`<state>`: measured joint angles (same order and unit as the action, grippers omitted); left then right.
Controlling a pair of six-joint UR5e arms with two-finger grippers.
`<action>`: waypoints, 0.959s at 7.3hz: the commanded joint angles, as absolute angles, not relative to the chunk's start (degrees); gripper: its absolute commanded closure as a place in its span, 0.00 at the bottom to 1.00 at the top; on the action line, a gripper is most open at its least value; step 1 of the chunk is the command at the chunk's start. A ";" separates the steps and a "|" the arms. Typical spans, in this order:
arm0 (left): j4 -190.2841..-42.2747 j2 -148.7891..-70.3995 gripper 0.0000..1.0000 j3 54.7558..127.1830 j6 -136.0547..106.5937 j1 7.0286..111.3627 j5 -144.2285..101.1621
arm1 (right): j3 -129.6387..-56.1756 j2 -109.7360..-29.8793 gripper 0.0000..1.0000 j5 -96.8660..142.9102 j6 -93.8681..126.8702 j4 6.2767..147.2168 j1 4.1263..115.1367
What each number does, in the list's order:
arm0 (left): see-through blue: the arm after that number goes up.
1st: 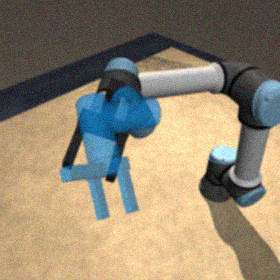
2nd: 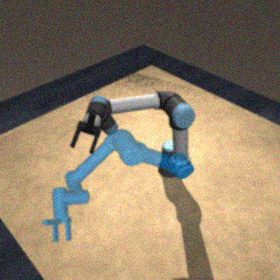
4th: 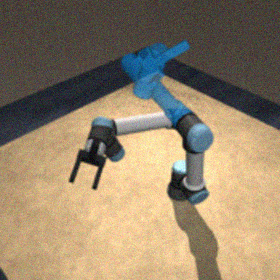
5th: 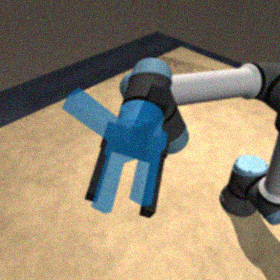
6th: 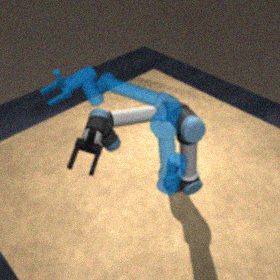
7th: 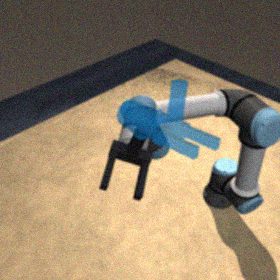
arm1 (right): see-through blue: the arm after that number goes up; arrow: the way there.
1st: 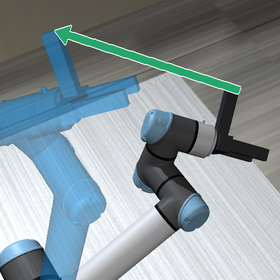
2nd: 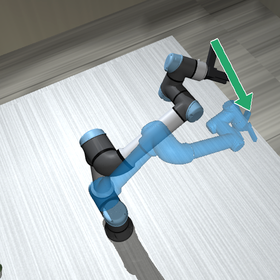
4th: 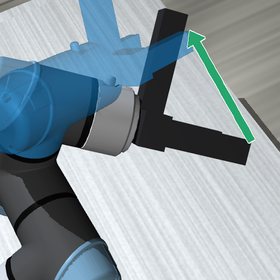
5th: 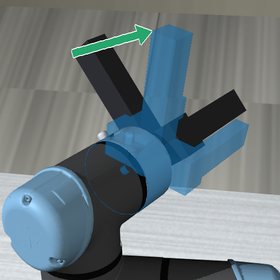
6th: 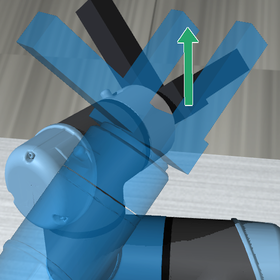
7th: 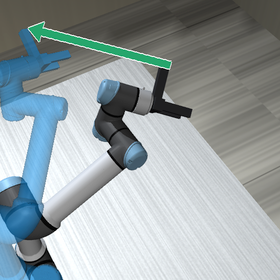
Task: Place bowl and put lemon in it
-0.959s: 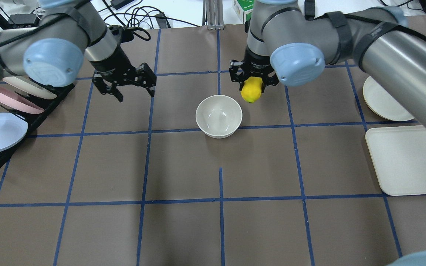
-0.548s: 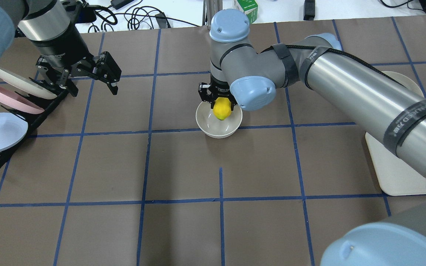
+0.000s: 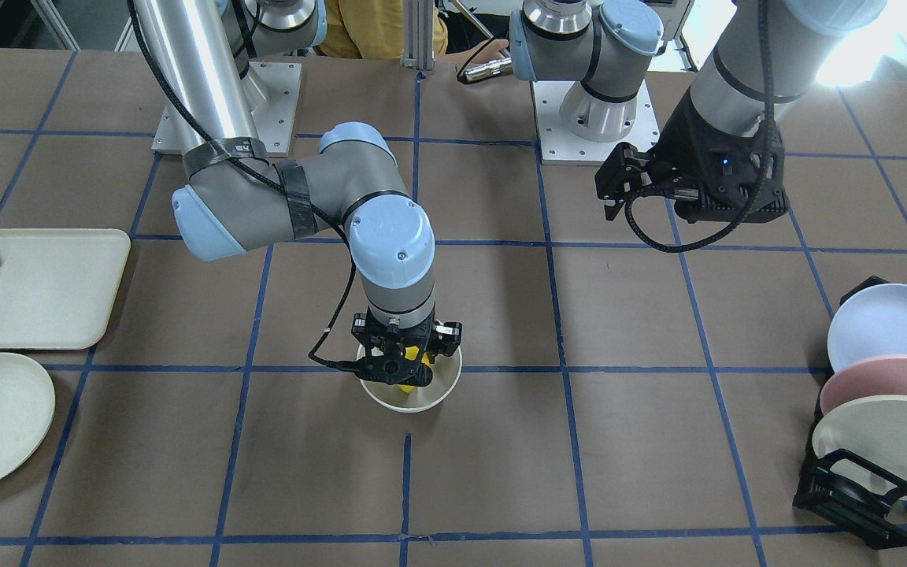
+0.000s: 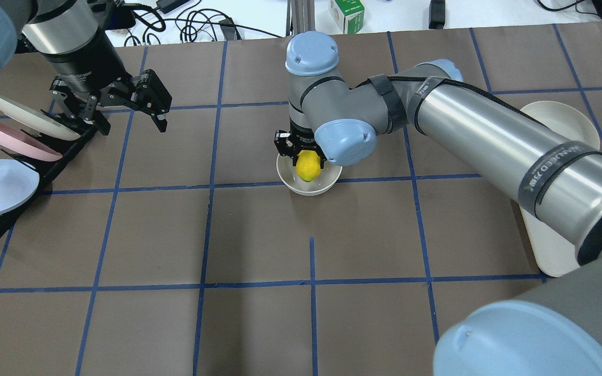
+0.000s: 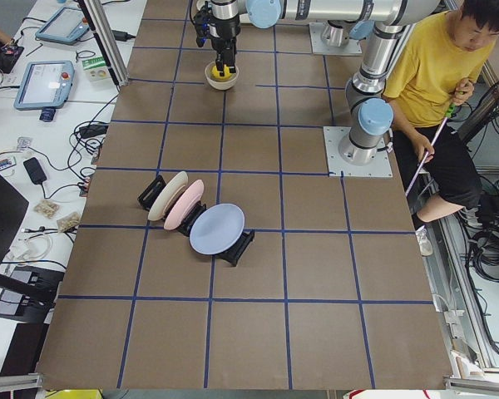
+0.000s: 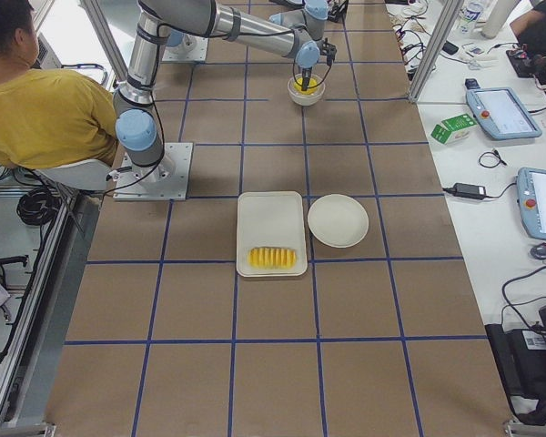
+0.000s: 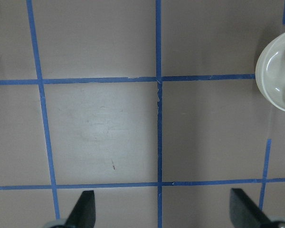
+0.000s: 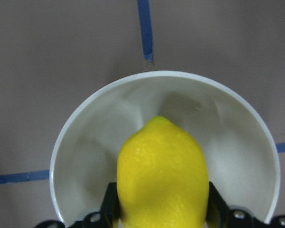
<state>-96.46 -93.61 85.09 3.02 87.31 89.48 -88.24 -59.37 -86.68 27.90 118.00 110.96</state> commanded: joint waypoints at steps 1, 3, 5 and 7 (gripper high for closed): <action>-96.24 -92.38 0.00 85.08 3.68 87.36 89.82 | -88.24 -57.58 0.53 -86.75 28.03 120.21 111.01; -95.46 -92.29 0.00 84.82 3.60 88.58 90.87 | -88.59 -57.48 0.00 -87.62 28.30 120.59 110.92; -93.26 -93.33 0.00 83.59 2.99 88.68 90.36 | -88.68 -58.96 0.00 -87.37 28.04 119.71 110.13; -93.86 -90.98 0.00 84.10 2.99 88.42 90.87 | -88.07 -64.66 0.00 -87.27 27.69 114.12 106.99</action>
<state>-93.47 -92.14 83.68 2.98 88.45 90.51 -88.44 -61.18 -87.32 27.98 117.66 109.23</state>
